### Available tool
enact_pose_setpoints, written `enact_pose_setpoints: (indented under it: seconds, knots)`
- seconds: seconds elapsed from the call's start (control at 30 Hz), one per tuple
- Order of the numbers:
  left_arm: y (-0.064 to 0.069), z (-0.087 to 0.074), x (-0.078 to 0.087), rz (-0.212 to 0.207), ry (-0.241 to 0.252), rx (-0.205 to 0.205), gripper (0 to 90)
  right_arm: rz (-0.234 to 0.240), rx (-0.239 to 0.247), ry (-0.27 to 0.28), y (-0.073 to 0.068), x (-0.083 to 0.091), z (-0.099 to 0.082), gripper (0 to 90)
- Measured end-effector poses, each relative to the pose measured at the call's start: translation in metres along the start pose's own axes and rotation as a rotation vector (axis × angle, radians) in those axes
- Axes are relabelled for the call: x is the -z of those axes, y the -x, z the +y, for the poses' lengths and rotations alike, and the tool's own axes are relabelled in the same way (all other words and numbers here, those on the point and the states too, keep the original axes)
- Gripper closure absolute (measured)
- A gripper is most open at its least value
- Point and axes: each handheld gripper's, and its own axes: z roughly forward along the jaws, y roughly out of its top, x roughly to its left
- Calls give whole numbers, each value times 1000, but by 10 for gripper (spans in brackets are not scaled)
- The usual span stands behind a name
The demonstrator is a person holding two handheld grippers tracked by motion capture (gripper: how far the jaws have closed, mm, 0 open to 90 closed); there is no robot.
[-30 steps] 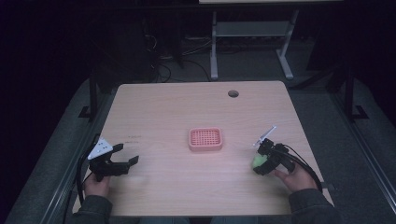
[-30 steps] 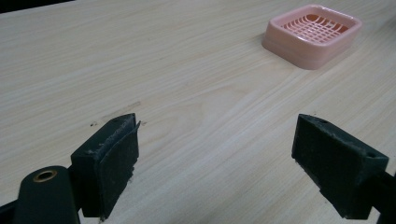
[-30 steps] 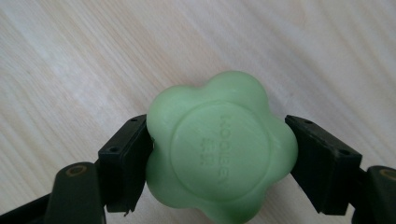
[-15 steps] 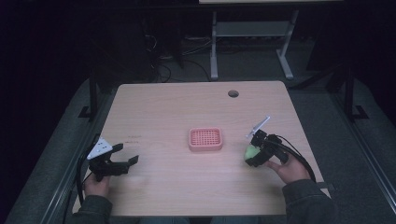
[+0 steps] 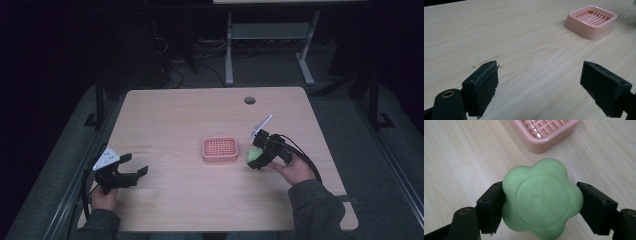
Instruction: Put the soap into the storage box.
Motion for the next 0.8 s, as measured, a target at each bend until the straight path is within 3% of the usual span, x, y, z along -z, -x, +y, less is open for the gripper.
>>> enact_pose_setpoints:
  seconds: [0.27, 0.8]
  knots:
    - [0, 0, 0, 0, 3, 2, 144, 7, 41, -3, -1, -5, 24, 257]
    - [-1, 0, 1, 3, 11, 2, 144, 15, 69, -8, 2, -16, 54, 257]
